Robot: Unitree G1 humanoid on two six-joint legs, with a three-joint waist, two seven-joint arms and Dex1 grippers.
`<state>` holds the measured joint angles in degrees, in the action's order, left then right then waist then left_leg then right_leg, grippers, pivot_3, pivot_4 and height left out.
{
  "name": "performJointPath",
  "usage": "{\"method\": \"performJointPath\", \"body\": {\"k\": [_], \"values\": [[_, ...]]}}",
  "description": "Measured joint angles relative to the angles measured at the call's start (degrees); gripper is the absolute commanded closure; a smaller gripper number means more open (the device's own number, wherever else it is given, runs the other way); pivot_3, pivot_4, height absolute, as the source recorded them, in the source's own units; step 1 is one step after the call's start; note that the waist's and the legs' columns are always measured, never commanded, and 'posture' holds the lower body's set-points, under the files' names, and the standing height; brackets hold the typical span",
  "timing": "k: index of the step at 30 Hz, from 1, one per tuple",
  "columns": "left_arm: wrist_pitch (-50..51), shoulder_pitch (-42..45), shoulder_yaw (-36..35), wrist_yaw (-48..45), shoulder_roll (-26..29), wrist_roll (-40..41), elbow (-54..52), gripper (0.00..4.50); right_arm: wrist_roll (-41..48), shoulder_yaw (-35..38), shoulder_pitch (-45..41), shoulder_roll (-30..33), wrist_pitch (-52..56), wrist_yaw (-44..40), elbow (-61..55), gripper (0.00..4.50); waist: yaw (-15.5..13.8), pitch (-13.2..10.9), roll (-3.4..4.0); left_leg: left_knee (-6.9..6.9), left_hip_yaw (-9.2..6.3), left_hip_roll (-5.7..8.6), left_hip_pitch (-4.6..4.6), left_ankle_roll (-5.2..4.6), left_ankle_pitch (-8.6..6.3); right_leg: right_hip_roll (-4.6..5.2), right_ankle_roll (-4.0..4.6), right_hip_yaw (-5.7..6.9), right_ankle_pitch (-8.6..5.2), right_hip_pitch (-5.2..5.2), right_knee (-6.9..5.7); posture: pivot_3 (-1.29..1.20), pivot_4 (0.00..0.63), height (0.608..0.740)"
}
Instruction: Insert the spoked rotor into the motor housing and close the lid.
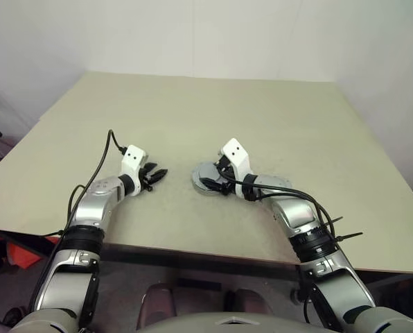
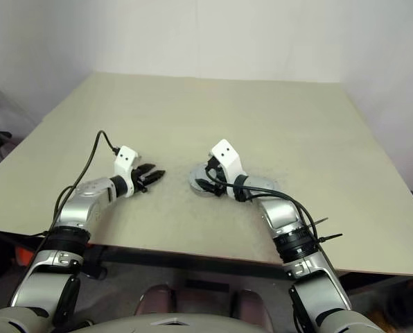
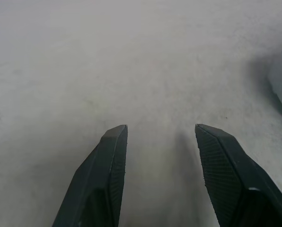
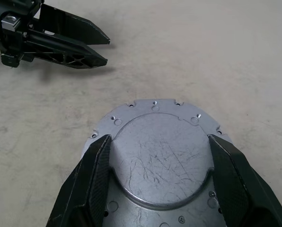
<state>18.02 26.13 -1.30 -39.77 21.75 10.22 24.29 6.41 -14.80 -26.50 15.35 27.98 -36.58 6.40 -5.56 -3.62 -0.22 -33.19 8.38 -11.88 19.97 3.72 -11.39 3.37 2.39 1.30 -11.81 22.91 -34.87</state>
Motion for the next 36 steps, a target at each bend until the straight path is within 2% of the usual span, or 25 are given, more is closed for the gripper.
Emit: {"method": "performJointPath", "body": {"k": [12, 15, 19, 22, 27, 36], "values": [[0.12, 0.01, 0.08, 0.04, -0.28, 0.11, -0.04, 2.06, 0.02, -2.0, 0.51, 3.02, 1.35, -1.61, -2.57, 1.42, -0.51, 0.01, 0.0, 0.0, 0.0, 0.04, 0.02, -0.17, -0.1, 0.03, -0.08, 0.0, -0.06, -0.07, 0.08, 0.0, 0.0, 0.74], [1.31, 0.02, -0.06, 0.04, -1.65, 1.13, -0.77, 2.06, -0.01, -2.39, 0.0, 3.0, 1.46, -1.17, -1.89, 1.42, -0.47, 0.02, -0.01, -0.01, 0.01, 0.04, -0.02, -0.17, -0.1, 0.04, -0.08, -0.01, -0.06, -0.17, 0.06, 0.0, 0.0, 0.74], [7.54, 0.43, -1.84, 0.05, -5.37, 6.51, -3.81, 2.06, -0.01, -2.82, -0.67, 2.98, 1.46, -0.78, -0.82, 1.42, -0.47, 0.02, 0.0, -0.01, 0.02, 0.04, -0.23, -0.16, -0.09, 0.05, -0.08, -0.01, -0.07, -0.5, 0.05, 0.0, 0.0, 0.74], [13.53, 1.41, -3.65, 0.05, -7.31, 11.31, -6.07, 2.71, -0.01, -2.99, -0.98, 2.98, 1.44, -0.67, -0.45, 1.42, -0.41, 0.03, 0.0, -0.01, 0.02, 0.03, -0.32, -0.16, -0.1, 0.05, -0.08, -0.02, -0.08, -0.59, 0.06, 0.0, 0.0, 0.74], [20.01, 2.06, -5.57, -0.16, -7.54, 16.0, -6.67, 4.49, 0.0, -3.36, -1.23, 2.97, 1.41, -0.54, -0.38, 1.42, -0.18, 0.07, 0.07, 0.0, 0.03, 0.04, -0.3, -0.16, -0.1, 0.04, -0.08, -0.01, -0.08, -0.58, 0.07, 0.0, 0.0, 0.74], [26.34, 4.81, -6.19, -0.76, -11.41, 20.58, -3.55, 4.49, 0.0, -3.43, -1.27, 2.9, 1.37, -0.03, -0.19, 1.42, -0.2, 0.07, 0.08, -0.01, 0.03, 0.04, -0.32, -0.22, -0.13, 0.05, -0.1, -0.02, -0.09, -0.62, 0.08, 0.0, 0.0, 0.74]]}}
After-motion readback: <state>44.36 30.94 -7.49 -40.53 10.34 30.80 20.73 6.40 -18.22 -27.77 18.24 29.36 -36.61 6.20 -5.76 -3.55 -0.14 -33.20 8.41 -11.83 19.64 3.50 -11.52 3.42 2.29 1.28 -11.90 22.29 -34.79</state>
